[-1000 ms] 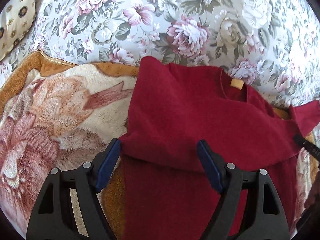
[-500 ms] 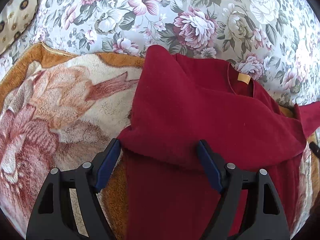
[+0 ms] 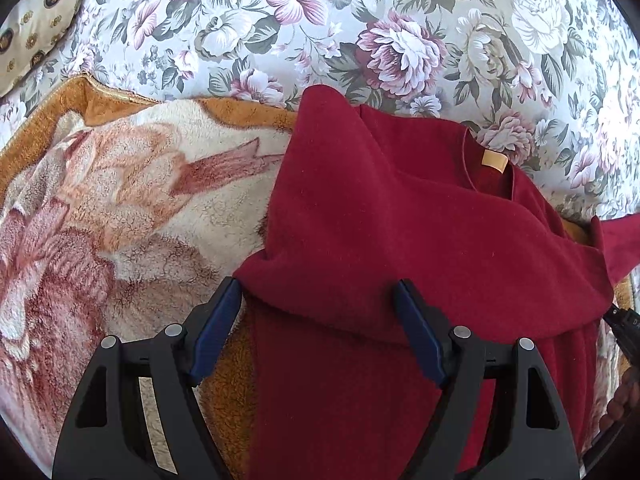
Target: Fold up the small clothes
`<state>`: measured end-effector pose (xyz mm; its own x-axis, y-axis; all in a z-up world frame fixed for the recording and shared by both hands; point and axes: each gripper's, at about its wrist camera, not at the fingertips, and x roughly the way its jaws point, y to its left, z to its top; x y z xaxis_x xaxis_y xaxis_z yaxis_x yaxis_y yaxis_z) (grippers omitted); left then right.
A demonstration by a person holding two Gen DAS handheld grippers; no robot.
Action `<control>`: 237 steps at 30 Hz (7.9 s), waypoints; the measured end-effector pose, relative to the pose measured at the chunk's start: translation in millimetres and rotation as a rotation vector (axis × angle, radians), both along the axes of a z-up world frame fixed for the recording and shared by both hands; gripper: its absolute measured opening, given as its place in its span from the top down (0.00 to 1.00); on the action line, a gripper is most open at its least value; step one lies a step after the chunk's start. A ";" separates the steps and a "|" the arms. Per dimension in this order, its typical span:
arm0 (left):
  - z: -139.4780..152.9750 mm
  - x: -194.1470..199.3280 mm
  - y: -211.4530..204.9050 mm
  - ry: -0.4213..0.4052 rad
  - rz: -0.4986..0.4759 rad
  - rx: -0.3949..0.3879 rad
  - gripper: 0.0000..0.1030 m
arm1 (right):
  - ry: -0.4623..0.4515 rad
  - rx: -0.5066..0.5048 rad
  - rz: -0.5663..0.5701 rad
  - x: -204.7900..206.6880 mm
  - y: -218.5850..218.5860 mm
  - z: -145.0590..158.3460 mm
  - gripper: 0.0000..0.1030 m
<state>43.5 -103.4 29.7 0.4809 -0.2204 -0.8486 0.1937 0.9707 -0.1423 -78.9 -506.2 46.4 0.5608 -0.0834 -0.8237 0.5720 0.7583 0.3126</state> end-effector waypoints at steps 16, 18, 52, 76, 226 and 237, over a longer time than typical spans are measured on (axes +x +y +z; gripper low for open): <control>25.2 -6.2 5.8 -0.050 0.005 -0.047 0.23 | -0.079 -0.068 -0.278 -56.8 -87.4 32.0 0.56; 25.7 -5.3 7.1 -0.040 0.006 -0.061 0.23 | -0.096 -0.056 -0.314 -62.5 -109.9 33.0 0.56; 52.6 10.0 83.3 -0.069 0.181 -0.237 0.23 | -0.441 -0.365 0.395 11.3 91.1 215.9 0.95; 29.5 35.7 14.2 0.004 0.013 -0.272 0.28 | -0.199 0.052 0.515 22.0 158.4 53.8 0.73; 11.4 -242.1 99.4 0.146 -0.191 -0.171 0.94 | -0.143 0.238 0.453 -250.2 164.0 52.1 0.93; 94.5 -160.4 88.0 0.046 -0.202 -0.303 0.95 | -0.344 0.237 0.455 -162.2 125.7 120.7 0.93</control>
